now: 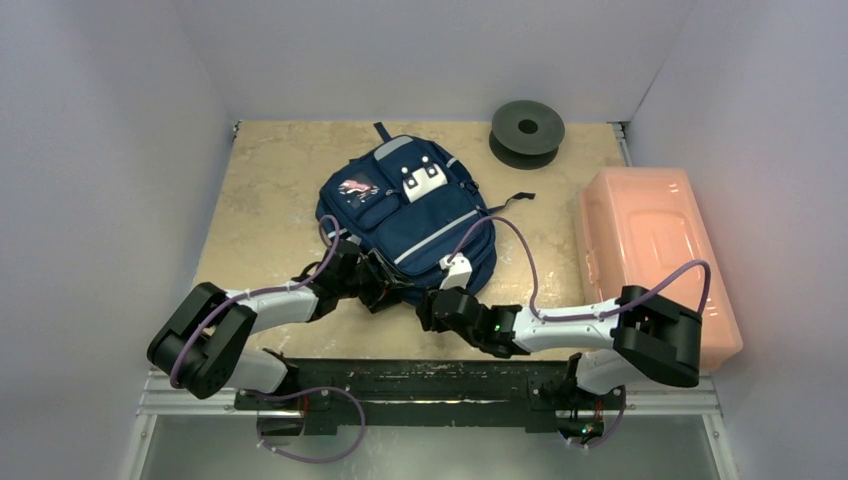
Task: Pack the student bag
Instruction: Zip the student bag at the center of the board.
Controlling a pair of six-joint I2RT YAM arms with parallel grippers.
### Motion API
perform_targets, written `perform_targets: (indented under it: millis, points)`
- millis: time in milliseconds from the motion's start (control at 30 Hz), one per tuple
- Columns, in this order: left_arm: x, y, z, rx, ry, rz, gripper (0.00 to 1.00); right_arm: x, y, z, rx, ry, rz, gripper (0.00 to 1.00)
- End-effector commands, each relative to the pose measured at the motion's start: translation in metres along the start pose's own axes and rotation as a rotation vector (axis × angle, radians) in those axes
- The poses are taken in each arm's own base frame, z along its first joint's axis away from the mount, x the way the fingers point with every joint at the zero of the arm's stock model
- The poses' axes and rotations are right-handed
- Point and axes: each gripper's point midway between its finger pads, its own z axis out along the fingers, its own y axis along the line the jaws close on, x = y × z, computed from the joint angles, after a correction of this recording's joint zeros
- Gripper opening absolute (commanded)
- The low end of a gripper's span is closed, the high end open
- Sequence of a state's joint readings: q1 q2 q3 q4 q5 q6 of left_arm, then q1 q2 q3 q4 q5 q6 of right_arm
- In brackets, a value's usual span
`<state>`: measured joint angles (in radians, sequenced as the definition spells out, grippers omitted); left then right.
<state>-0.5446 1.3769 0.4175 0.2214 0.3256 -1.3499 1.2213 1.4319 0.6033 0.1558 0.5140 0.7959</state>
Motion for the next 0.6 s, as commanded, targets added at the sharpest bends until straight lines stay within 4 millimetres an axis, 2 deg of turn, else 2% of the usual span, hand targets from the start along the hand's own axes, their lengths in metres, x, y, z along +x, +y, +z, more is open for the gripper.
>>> perform_targets:
  millis: [0,100,167,267,367,400,500,567]
  points:
    - [0.001,-0.006,0.002,0.023,0.011,0.021,0.61,-0.013,-0.001,0.009,0.198,-0.056,0.163,0.51]
    - [0.002,-0.003,0.003,0.021,0.015,0.011,0.61,-0.009,-0.012,0.016,0.346,-0.068,0.162,0.52]
    - [0.002,-0.003,0.004,0.027,0.013,0.003,0.60,-0.006,-0.030,0.012,0.475,-0.091,0.143,0.49]
    - [0.001,0.001,0.004,0.016,0.004,-0.002,0.59,-0.019,-0.030,0.009,0.530,-0.147,0.109,0.44]
    - [-0.004,0.006,0.006,-0.008,-0.025,0.000,0.57,-0.025,-0.028,0.006,0.523,-0.155,0.066,0.13]
    - [-0.007,0.008,0.007,-0.025,-0.039,0.002,0.55,-0.025,-0.026,0.005,0.510,-0.146,0.060,0.06]
    - [-0.020,0.014,0.008,-0.069,-0.097,0.020,0.46,-0.025,-0.020,-0.003,0.441,-0.103,-0.007,0.00]
    - [-0.030,0.017,0.006,-0.099,-0.137,0.040,0.28,-0.023,-0.017,-0.009,0.374,-0.069,-0.051,0.00]
